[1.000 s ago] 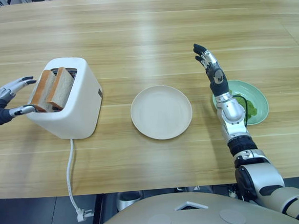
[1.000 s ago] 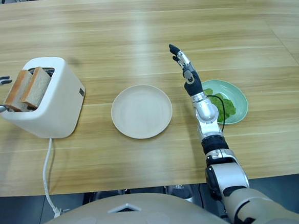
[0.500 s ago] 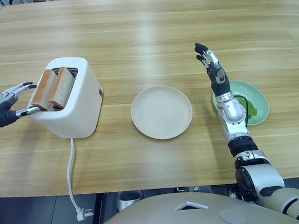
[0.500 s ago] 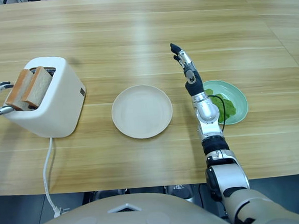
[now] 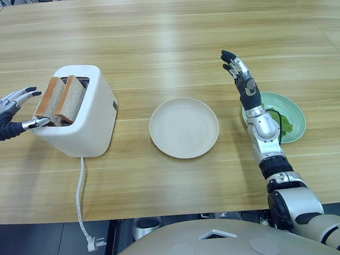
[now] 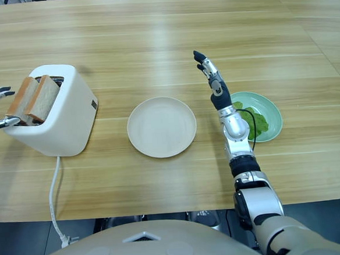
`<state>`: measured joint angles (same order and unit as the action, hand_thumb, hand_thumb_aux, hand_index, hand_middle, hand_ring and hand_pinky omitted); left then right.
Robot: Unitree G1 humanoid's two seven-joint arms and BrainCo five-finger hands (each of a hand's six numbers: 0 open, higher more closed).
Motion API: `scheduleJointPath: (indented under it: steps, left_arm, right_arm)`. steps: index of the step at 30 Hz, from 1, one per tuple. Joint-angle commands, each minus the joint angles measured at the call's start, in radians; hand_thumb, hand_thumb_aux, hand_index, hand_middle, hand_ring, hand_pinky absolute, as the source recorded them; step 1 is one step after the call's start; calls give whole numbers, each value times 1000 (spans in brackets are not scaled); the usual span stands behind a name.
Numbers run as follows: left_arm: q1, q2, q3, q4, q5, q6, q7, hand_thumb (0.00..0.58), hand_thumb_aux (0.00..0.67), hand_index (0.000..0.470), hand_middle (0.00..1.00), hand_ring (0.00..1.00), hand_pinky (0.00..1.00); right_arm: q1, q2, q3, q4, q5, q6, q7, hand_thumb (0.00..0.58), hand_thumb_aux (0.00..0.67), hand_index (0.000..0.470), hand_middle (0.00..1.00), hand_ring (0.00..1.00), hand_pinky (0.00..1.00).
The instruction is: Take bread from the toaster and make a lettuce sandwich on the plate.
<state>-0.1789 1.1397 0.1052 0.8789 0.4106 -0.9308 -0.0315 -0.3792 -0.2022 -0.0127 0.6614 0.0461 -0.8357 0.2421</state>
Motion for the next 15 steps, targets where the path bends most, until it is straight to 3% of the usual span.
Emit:
scheduleJointPath:
  steps: [1,2,4,6,13,15]
  left_arm:
    - [6,5,-34,-31,34,17,-1,379,276,189,0,0,0]
    - [4,4,-41,-31,42,25,-1,447,349,240,0,0,0]
    - [0,1,-54,-29,57,39,5,454,357,245,0,0,0]
    - [5,1,-58,-32,60,45,10,493,410,281,0,0,0]
    - [25,1,-49,-67,36,25,9,427,326,224,0,0,0]
    - [26,2,-46,-70,29,18,11,436,336,231,0,0,0]
  right_arm:
    - [7,-1,-7,-12,2,13,7,0,0,0,0,0,0]
    - [7,-1,-7,-13,1,13,7,0,0,0,0,0,0]
    - [8,-2,-8,-13,2,13,8,0,0,0,0,0,0]
    - [9,-1,-8,-15,2,14,8,0,0,0,0,0,0]
    - [14,-1,-7,-19,1,15,9,0,0,0,0,0,0]
    - [14,1,-6,-19,-1,15,7,0,0,0,0,0,0]
